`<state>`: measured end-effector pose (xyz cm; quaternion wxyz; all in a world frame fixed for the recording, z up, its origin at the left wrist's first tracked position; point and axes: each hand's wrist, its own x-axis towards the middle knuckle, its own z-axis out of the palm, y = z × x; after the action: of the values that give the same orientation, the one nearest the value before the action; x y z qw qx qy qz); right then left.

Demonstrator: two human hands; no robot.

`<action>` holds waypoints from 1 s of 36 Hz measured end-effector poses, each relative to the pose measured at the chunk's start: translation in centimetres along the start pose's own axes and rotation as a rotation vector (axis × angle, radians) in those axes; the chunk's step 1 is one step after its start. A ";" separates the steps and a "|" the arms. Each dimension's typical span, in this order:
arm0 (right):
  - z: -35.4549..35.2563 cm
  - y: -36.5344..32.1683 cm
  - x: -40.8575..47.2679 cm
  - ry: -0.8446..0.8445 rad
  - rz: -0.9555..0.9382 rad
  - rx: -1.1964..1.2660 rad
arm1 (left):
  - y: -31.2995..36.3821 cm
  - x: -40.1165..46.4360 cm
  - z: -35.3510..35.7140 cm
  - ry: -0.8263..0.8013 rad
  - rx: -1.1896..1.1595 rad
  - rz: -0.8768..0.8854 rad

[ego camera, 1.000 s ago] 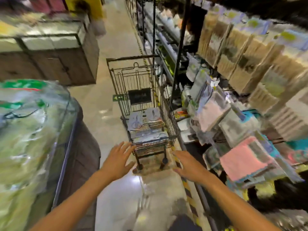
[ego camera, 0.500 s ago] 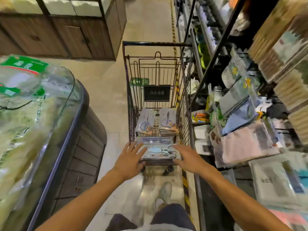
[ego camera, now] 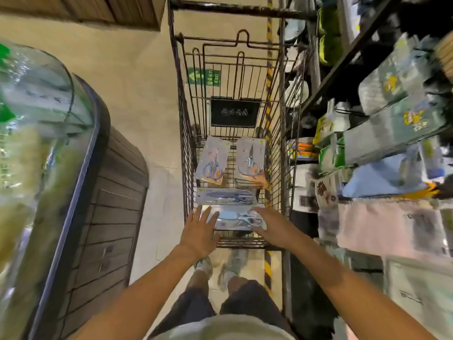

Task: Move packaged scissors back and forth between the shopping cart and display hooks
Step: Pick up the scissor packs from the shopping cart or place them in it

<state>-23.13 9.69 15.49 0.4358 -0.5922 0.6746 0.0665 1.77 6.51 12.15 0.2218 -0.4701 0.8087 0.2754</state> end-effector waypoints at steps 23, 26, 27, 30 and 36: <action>8.0 7.6 23.0 -0.190 0.011 -0.065 | -1.9 14.9 9.0 -0.106 -0.152 -0.202; 9.1 7.9 25.9 -0.168 -0.067 -0.155 | -2.5 16.3 10.4 -0.083 -0.225 -0.221; 9.5 8.1 26.6 -0.141 -0.100 -0.159 | -2.6 16.6 11.2 -0.080 -0.245 -0.224; 11.8 10.0 28.5 -0.042 -0.186 -0.131 | -3.1 17.1 12.9 -0.061 -0.274 -0.240; 12.3 9.8 28.6 -0.034 -0.177 -0.245 | -3.8 16.9 14.1 -0.098 -0.308 -0.270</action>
<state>-22.96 -1.16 -15.27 0.3758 -0.6970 0.5989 0.1196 -1.22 3.40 -9.74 0.2214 -0.5885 0.6749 0.3862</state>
